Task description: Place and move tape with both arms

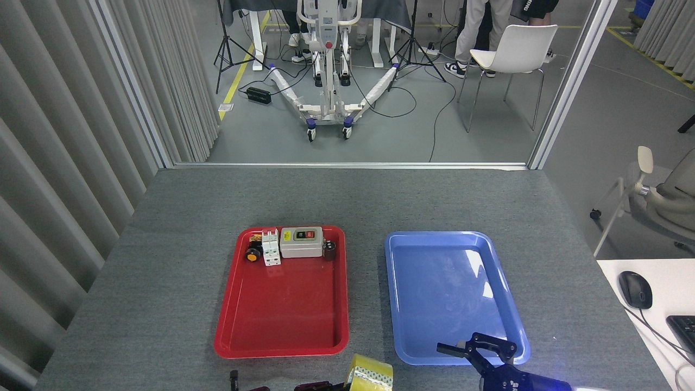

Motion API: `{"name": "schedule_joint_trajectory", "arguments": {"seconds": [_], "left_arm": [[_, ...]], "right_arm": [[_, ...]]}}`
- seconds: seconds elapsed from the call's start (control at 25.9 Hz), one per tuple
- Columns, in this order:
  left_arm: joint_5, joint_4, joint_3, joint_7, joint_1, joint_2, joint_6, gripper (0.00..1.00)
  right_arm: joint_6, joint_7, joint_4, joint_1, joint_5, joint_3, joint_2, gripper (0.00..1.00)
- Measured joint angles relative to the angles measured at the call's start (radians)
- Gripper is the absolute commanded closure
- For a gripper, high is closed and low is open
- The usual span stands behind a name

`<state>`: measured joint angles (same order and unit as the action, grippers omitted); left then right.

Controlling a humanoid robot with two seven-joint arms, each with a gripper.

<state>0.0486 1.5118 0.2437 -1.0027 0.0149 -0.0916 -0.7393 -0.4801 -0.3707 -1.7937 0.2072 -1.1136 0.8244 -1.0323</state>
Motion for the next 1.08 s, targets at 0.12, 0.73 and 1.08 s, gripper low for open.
{"name": "schedule_joint_trajectory", "arguments": {"seconds": [0.12,0.73,1.08], "left_arm": [[0.000,-0.003,-0.003,0.000,-0.001,-0.002,0.000,0.84],[0.001,-0.039,-0.006,-0.001,-0.020,-0.001,-0.004,0.84],[0.002,-0.056,-0.015,0.000,-0.027,0.004,-0.003,0.84]], "right_arm": [[-0.012,-0.002,0.000,0.003,-0.001,0.003,0.048,0.07],[-0.006,0.126,0.062,0.069,-0.011,0.004,0.272,0.39],[-0.032,0.131,0.070,0.070,-0.020,0.005,0.295,0.64]]}}
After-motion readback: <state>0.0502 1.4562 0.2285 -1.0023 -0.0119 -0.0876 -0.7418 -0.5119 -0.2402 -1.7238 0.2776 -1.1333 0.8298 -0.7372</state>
